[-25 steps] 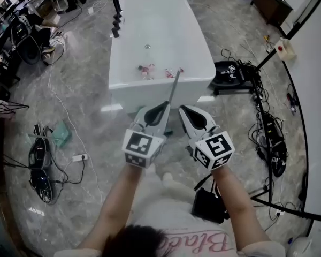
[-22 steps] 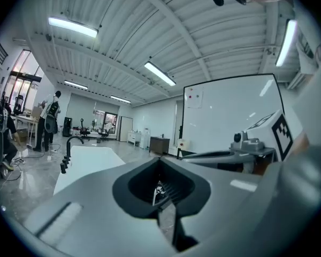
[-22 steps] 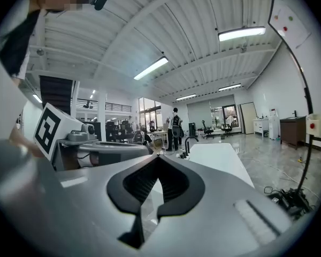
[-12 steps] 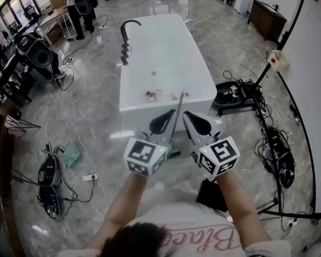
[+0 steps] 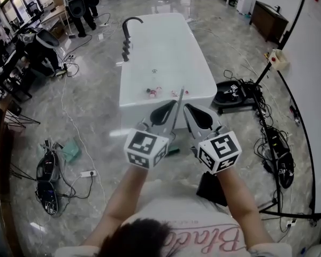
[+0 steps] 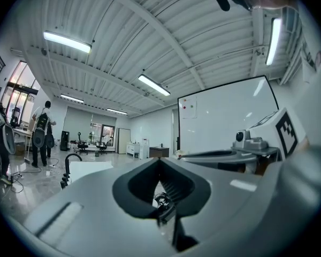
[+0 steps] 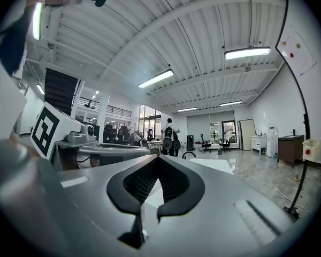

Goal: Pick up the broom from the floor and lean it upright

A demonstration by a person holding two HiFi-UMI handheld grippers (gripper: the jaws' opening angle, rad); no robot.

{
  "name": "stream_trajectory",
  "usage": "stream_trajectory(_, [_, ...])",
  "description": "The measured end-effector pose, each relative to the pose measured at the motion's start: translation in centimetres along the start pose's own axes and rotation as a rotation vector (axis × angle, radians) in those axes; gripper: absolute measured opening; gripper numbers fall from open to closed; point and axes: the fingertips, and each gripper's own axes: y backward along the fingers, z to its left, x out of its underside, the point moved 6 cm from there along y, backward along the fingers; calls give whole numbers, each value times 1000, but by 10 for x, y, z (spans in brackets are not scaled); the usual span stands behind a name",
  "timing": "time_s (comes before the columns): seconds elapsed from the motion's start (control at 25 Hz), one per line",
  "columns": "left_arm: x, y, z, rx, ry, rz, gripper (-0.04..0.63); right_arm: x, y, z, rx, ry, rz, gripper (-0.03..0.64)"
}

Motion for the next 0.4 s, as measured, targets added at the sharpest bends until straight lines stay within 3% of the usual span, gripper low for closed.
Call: stream_trajectory(0.4, [-12,-1,7,-14,-8,-22,-2,-12,-10,2,1,33,-17,0])
